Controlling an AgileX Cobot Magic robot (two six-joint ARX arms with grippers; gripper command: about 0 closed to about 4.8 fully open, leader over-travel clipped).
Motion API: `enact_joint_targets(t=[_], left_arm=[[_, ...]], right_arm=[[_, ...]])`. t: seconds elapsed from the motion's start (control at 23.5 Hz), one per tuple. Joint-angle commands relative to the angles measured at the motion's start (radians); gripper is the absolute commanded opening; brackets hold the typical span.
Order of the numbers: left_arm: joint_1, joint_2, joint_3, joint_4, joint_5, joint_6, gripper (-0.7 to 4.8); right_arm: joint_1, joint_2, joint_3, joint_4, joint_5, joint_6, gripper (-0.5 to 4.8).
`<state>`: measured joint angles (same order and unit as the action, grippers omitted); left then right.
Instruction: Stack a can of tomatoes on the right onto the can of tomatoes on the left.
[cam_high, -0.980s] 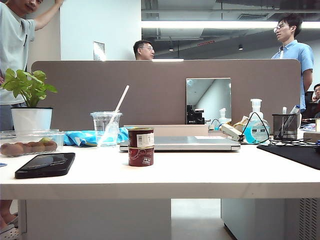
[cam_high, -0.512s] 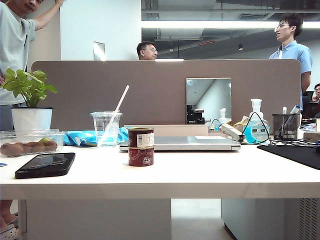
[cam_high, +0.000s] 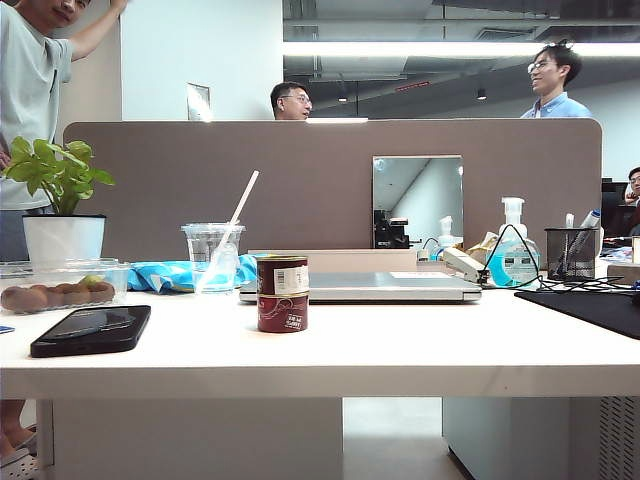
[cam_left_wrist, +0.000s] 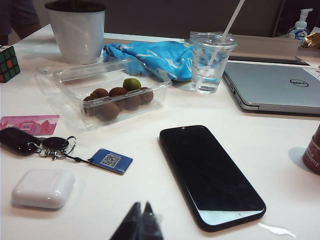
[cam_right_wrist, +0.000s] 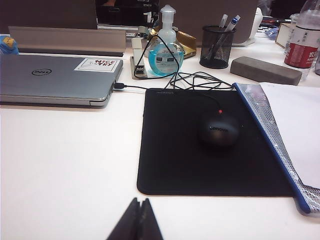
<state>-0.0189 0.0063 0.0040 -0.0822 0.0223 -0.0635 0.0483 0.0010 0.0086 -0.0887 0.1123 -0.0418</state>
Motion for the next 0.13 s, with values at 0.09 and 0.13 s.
enact_joint_targets(t=[0.09,0.13], left_arm=[[0.0,0.001,0.005,0.016,0.0,0.003,-0.04],[0.0,0.001,0.005,0.016,0.0,0.003,-0.04]], right_arm=[[0.001,0.0,-0.008,0.011,0.0,0.0,-0.08],[0.001,0.0,-0.008,0.011,0.0,0.0,-0.08]])
